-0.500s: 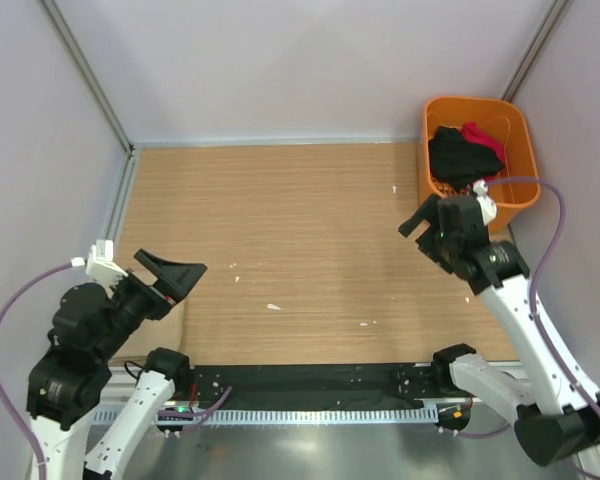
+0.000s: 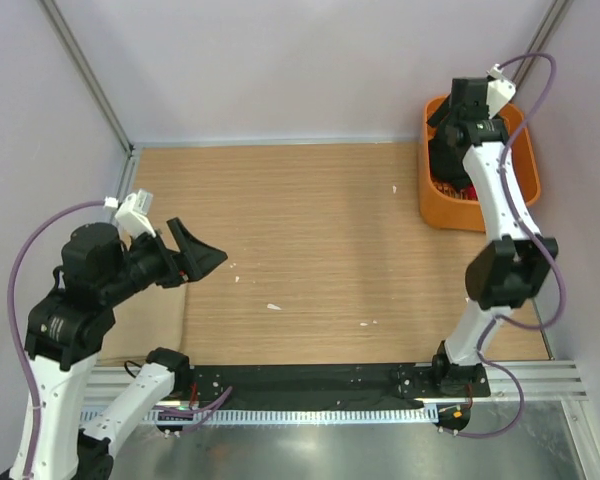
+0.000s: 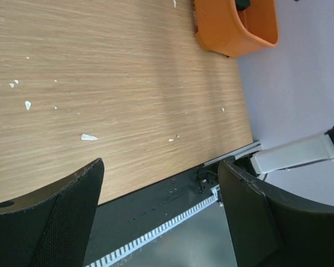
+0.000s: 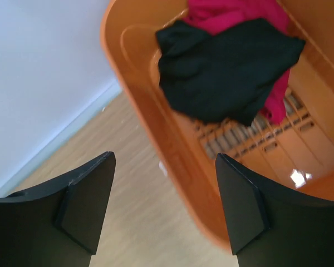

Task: Fold and stack the t-shirts
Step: Grab the tshirt from the pile

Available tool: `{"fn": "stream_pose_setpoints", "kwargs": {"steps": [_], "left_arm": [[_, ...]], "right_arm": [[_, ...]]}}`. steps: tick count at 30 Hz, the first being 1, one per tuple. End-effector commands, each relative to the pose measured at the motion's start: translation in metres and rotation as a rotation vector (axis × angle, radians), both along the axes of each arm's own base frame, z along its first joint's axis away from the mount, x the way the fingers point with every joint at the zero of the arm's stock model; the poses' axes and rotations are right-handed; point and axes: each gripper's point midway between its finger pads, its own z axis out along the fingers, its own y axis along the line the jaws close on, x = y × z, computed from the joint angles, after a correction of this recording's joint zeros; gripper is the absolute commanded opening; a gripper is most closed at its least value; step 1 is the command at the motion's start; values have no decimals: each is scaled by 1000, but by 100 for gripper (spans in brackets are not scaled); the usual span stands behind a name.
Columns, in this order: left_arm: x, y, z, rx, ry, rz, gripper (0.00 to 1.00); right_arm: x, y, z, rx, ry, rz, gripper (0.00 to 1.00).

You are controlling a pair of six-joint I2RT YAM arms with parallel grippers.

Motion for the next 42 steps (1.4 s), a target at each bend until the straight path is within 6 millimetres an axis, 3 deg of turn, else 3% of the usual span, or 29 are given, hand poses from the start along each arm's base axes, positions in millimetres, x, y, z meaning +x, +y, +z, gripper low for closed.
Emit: {"fn": "stream_pose_setpoints", "kwargs": {"steps": [1,4,6,7,8,9,10,13,16,19,22,23,25,28,29,32,33,35,36,38,39,40,41,42], "left_arm": [[9,0,16,90,-99,-66,83],[25,4,13,159,-92,-50,77],[38,6,8,192,-81,-33,72],[42,7,6,202,-80,-28,70],[47,6,4,207,-78,-23,68],[55,4,2,208,-82,-22,66],[62,3,-3,217,-69,-20,65],[81,-1,-12,242,-43,-22,63],[96,-4,-19,260,-21,-23,63],[104,-2,-24,281,-15,-10,63],[109,1,-26,302,-10,-1,63],[109,1,-27,307,-6,-2,63],[110,0,-26,304,-7,-5,63],[110,-4,-24,287,-13,-18,63],[109,-5,-21,275,-23,-21,62],[105,-7,-18,260,-31,-24,61],[99,-7,-15,247,-39,-27,61],[92,-8,-15,236,-44,-34,60],[86,-8,-10,224,-61,-37,60],[77,-8,-12,207,-50,-41,60],[68,-8,-7,193,-68,-46,60],[64,-8,-8,180,-60,-46,60],[58,-7,-7,172,-59,-48,60],[53,-7,-6,164,-61,-49,60]], "right_arm": [[46,-37,6,-114,-43,-113,78],[80,-69,-31,-145,13,-185,71],[98,-82,-38,-137,-1,-188,66],[109,-86,-67,-129,38,-191,63],[113,-90,-73,-124,39,-201,60],[119,-96,-78,-118,33,-219,50],[124,-98,-96,-116,58,-230,45],[127,-103,-125,-128,104,-251,43],[127,-107,-149,-152,147,-260,48],[129,-109,-174,-181,193,-252,47],[134,-116,-176,-208,196,-256,25],[137,-116,-169,-217,186,-256,11],[136,-122,-150,-231,157,-283,1],[129,-132,-88,-267,58,-336,1],[118,-136,-49,-283,2,-372,1],[100,-138,12,-301,-100,-401,1],[86,-137,50,-299,-170,-416,1],[68,-136,87,-306,-230,-428,1],[54,-130,117,-296,-288,-417,1],[40,-123,138,-288,-316,-394,1],[35,-111,152,-276,-343,-353,1],[17,-103,177,-267,-388,-332,1],[9,-94,187,-260,-407,-303,1],[5,-72,199,-247,-436,-237,1]]}}
